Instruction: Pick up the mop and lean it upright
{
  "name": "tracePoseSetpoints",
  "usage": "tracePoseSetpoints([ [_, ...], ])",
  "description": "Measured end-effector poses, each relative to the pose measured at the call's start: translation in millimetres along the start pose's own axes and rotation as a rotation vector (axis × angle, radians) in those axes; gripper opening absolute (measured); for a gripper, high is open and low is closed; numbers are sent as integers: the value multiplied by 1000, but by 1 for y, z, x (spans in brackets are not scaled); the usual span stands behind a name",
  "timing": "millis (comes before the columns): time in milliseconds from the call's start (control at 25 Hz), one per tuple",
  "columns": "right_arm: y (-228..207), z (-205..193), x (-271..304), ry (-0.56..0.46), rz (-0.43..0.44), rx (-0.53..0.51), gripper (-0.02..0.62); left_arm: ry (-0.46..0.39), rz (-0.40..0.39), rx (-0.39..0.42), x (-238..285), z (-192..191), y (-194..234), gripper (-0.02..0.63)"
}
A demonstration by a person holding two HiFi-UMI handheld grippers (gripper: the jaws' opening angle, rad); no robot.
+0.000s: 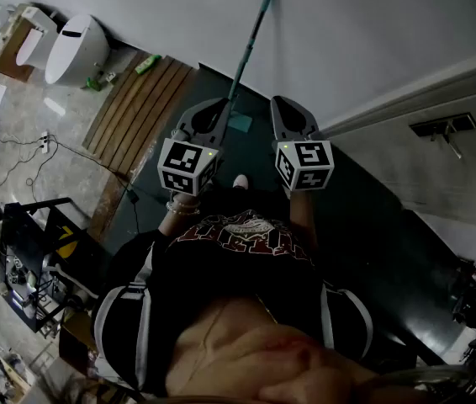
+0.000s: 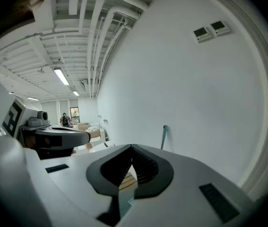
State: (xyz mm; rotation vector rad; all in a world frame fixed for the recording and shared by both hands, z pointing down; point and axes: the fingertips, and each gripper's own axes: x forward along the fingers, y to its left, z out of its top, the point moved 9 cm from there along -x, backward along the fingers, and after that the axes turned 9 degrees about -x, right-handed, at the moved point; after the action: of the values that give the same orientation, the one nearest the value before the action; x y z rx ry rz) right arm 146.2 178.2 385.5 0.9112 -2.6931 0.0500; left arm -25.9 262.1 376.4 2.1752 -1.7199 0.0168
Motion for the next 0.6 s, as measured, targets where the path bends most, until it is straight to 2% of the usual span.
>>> tracePoseSetpoints([
  [600, -32, -9, 1, -15, 30, 4, 20, -4, 41, -20, 18, -8, -14, 46],
])
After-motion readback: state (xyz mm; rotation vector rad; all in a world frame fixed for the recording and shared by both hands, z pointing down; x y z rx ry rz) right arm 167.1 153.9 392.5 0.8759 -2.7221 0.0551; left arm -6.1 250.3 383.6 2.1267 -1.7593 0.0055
